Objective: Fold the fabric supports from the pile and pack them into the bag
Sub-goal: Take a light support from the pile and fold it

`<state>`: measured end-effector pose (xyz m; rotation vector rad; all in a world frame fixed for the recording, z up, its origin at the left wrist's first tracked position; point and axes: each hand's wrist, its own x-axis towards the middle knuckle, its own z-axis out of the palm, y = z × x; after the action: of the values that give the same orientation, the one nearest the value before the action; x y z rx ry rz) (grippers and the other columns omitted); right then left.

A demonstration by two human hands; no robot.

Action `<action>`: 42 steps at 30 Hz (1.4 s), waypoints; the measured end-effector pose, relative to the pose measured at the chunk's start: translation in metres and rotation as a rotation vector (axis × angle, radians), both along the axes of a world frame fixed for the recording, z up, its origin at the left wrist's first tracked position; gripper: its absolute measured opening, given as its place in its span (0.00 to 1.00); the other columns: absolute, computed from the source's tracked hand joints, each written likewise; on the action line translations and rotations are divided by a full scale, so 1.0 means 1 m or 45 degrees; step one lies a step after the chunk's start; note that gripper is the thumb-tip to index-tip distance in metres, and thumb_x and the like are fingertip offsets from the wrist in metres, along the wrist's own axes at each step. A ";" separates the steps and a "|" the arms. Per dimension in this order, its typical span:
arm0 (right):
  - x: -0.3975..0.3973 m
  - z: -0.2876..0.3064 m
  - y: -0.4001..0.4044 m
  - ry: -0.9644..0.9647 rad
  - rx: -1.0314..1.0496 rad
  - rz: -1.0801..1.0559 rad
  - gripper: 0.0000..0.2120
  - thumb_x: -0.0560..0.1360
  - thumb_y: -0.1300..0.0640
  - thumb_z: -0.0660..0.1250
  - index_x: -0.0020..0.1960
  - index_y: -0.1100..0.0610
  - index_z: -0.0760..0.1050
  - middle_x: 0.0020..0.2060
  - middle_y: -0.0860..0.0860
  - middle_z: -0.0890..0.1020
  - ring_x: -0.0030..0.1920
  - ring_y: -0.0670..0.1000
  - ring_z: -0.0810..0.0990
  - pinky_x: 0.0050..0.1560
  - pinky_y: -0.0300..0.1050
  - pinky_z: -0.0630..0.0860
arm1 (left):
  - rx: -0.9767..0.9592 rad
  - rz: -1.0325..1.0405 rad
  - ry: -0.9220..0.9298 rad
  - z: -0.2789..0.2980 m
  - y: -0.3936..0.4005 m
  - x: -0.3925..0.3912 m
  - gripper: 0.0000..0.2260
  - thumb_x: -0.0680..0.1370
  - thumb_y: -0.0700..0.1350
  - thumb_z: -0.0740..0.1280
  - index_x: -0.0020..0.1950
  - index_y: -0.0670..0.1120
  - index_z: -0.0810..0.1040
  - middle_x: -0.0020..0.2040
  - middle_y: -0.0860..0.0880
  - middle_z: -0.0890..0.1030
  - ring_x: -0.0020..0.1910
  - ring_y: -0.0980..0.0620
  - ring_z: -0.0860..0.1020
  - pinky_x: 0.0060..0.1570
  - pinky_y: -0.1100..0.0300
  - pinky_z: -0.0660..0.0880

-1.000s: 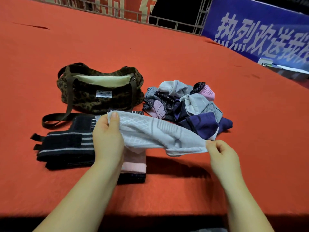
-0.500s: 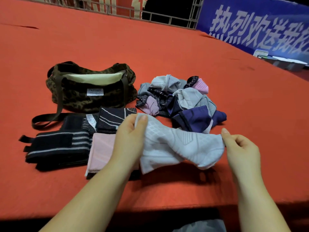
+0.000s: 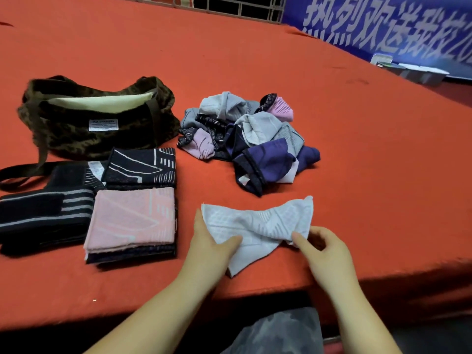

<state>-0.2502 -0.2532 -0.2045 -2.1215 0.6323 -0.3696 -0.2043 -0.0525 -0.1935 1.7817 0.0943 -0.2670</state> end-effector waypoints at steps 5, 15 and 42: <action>0.001 -0.006 0.006 -0.085 -0.126 -0.098 0.05 0.73 0.55 0.70 0.47 0.55 0.79 0.43 0.51 0.82 0.46 0.51 0.79 0.50 0.46 0.74 | 0.196 -0.141 -0.182 -0.007 0.002 -0.014 0.47 0.73 0.38 0.70 0.76 0.53 0.37 0.76 0.51 0.57 0.73 0.55 0.60 0.69 0.66 0.55; -0.003 0.016 -0.020 -0.324 -0.047 -0.337 0.05 0.77 0.58 0.65 0.45 0.60 0.74 0.30 0.52 0.76 0.34 0.55 0.73 0.36 0.43 0.62 | 0.246 -0.038 -0.583 0.011 0.015 0.006 0.23 0.72 0.32 0.68 0.60 0.56 0.73 0.55 0.60 0.74 0.52 0.45 0.75 0.60 0.49 0.72; -0.034 -0.017 0.016 -0.368 -0.125 -0.269 0.11 0.77 0.46 0.61 0.46 0.53 0.74 0.40 0.48 0.78 0.44 0.51 0.75 0.47 0.43 0.66 | 0.519 -0.135 -0.549 -0.016 0.020 -0.003 0.18 0.77 0.32 0.61 0.66 0.41 0.73 0.70 0.46 0.65 0.68 0.53 0.66 0.53 0.88 0.45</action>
<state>-0.2842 -0.2376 -0.2216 -2.0441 0.6799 -0.8234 -0.2070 -0.0329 -0.2090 2.2142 -0.2729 0.0736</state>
